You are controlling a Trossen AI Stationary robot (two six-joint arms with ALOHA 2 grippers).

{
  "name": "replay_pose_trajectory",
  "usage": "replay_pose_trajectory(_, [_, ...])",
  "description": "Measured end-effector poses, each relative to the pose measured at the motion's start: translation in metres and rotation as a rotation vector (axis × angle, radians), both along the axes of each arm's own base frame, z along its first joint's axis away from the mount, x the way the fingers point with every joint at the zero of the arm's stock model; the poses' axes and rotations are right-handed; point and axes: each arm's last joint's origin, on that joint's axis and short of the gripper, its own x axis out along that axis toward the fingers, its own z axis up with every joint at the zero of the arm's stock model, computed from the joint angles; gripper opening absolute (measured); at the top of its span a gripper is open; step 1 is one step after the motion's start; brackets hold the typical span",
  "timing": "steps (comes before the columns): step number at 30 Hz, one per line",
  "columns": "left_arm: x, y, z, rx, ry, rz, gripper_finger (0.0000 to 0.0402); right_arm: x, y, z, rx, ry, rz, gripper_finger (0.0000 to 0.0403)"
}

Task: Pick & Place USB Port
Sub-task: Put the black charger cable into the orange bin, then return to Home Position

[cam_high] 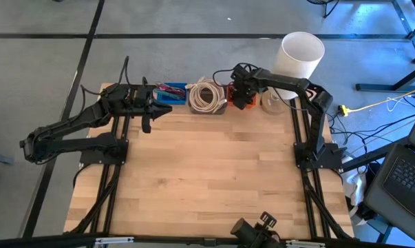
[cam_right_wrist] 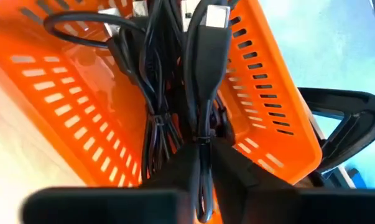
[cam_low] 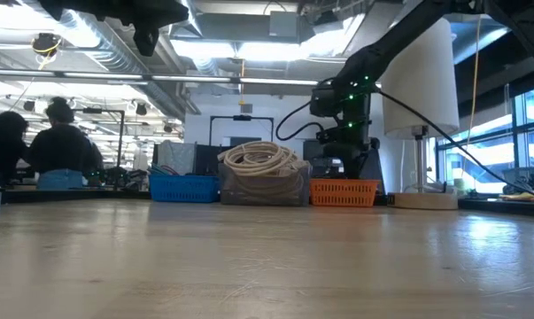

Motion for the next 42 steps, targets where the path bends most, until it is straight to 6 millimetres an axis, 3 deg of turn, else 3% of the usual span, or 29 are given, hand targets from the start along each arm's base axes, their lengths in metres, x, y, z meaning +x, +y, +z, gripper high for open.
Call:
replay_pose_trajectory(6, [0.000, 0.000, 0.000, -0.001, 0.000, -0.001, 0.0031, 0.000, -0.001, 0.001, -0.021, 0.000, -0.022, 0.0116])
replay_pose_trajectory(11, [0.000, 0.000, 0.000, -0.001, -0.001, -0.001, 0.0031, 0.000, -0.001, 0.007, -0.058, -0.022, -0.053, 0.0148])
replay_pose_trajectory(17, [0.000, 0.000, 0.000, -0.001, -0.001, -0.002, 0.0031, 0.000, 0.006, 0.039, -0.152, -0.105, -0.063, 0.0155])
replay_pose_trajectory(21, [0.000, 0.000, 0.000, -0.001, -0.001, -0.003, 0.0031, -0.001, 0.023, 0.068, -0.186, -0.192, -0.048, 0.0155])
replay_pose_trajectory(27, [0.000, 0.000, 0.000, -0.001, -0.001, -0.003, 0.0031, 0.000, 0.068, 0.115, -0.235, -0.340, 0.030, 0.0156])
replay_pose_trajectory(33, [0.000, 0.000, 0.000, -0.001, -0.001, -0.003, 0.0031, -0.015, 0.134, 0.152, -0.190, -0.539, 0.070, 0.0154])
replay_pose_trajectory(38, [0.000, 0.000, 0.000, -0.002, 0.000, -0.003, 0.0031, -0.033, 0.191, 0.161, -0.111, -0.690, 0.106, 0.0124])
replay_pose_trajectory(42, [0.000, 0.000, 0.000, -0.002, 0.000, -0.003, 0.0031, -0.042, 0.225, 0.154, -0.038, -0.788, 0.163, 0.0073])
